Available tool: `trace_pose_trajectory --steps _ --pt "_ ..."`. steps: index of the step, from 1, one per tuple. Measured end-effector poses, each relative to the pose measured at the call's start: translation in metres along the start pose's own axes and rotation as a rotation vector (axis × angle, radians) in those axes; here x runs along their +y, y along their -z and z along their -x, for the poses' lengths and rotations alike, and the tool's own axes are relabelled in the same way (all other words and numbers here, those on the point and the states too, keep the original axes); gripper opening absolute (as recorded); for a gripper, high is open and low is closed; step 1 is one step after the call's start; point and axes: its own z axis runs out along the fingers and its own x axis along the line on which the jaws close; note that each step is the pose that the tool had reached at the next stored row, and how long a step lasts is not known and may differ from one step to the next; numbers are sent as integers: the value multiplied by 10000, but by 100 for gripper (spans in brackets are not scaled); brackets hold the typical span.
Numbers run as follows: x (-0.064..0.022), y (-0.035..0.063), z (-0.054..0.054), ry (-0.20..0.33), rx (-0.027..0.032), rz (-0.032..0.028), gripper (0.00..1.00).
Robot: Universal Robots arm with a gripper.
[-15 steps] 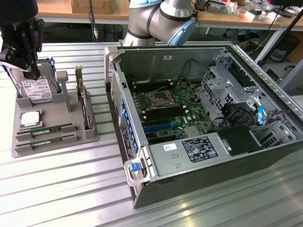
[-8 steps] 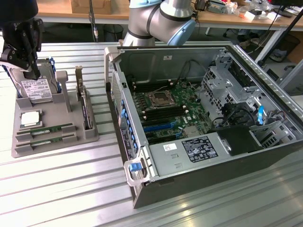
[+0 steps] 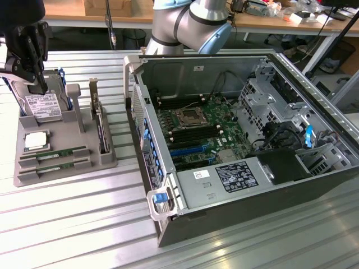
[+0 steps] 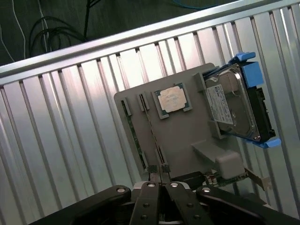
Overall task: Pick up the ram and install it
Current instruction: 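Pick up the ram and move it above insertion slot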
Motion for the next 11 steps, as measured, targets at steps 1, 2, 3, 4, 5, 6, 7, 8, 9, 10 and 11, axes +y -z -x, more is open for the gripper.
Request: trace_pose_trajectory --steps 1,2,3,4,5,6,7,8,9,10,11 --pt "0 0 0 66 2 1 10" --pt "0 0 0 122 4 3 10" --pt "0 0 0 176 6 4 10" --pt "0 0 0 242 7 5 10" --pt "0 -1 0 288 8 6 10" --pt "0 -1 0 322 10 6 10" --pt "0 -1 0 378 11 8 10" --pt "0 -1 0 445 13 9 10" --pt "0 -1 0 515 15 10 10" --pt "0 -1 0 638 19 13 10" --pt "0 -1 0 708 21 14 10"
